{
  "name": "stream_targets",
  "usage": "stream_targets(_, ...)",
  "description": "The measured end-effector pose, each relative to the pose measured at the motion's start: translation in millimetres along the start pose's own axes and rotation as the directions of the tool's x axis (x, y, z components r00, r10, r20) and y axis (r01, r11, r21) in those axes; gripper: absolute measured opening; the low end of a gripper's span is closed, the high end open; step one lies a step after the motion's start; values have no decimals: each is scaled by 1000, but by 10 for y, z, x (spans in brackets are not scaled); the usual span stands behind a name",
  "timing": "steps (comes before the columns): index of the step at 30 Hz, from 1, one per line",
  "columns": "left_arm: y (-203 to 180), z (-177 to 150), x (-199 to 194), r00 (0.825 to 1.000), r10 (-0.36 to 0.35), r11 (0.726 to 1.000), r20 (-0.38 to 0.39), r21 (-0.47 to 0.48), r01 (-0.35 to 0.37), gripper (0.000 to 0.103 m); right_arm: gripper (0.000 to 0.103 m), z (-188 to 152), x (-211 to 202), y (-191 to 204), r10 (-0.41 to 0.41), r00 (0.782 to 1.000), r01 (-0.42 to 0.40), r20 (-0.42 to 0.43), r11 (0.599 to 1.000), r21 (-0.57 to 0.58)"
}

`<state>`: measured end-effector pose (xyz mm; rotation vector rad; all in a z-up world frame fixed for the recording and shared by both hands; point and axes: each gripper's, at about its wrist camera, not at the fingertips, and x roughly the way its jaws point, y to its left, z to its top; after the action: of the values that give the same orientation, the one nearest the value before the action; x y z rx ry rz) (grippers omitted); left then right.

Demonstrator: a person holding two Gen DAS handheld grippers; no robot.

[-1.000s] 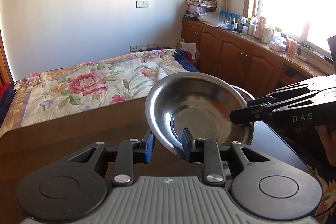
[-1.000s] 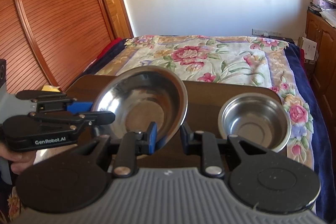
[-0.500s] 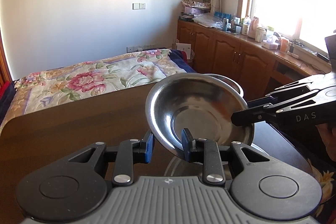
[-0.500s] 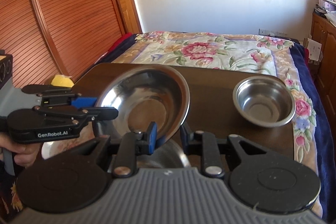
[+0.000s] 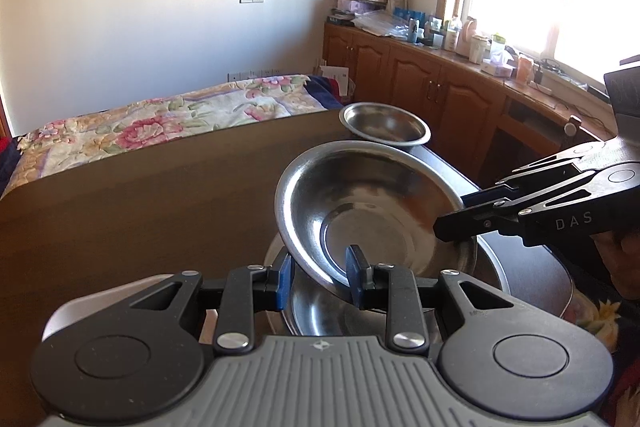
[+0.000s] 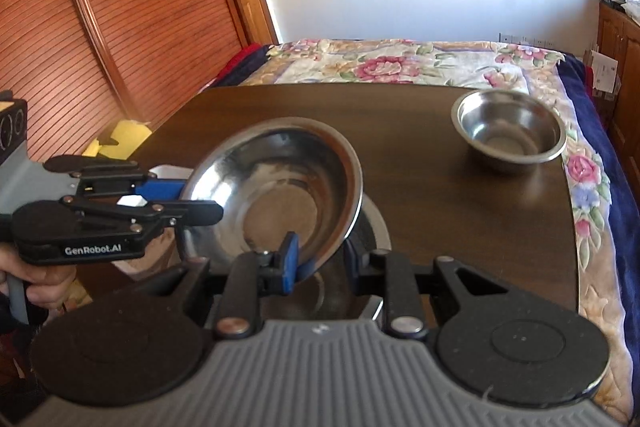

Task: Organize plates and bowls

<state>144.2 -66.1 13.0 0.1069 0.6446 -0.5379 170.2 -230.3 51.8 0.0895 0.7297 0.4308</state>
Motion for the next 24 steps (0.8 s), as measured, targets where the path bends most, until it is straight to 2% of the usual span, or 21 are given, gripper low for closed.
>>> stream_targets(11,-113,-218,24,999,25,999,-34,30,-24,31,20,-215,22,-18,-12,1000,12,23,1000,27)
stream_targets(18,-228,-290,95,996,92,989,-20,114,-89,30,12,-276,20,-28,-65,994,61,83,997,48)
stream_targets(24,-158,-267,127,995,93,991,-18,98,-91,30,12,-258,41,-21,-89,992,88,87,996,12)
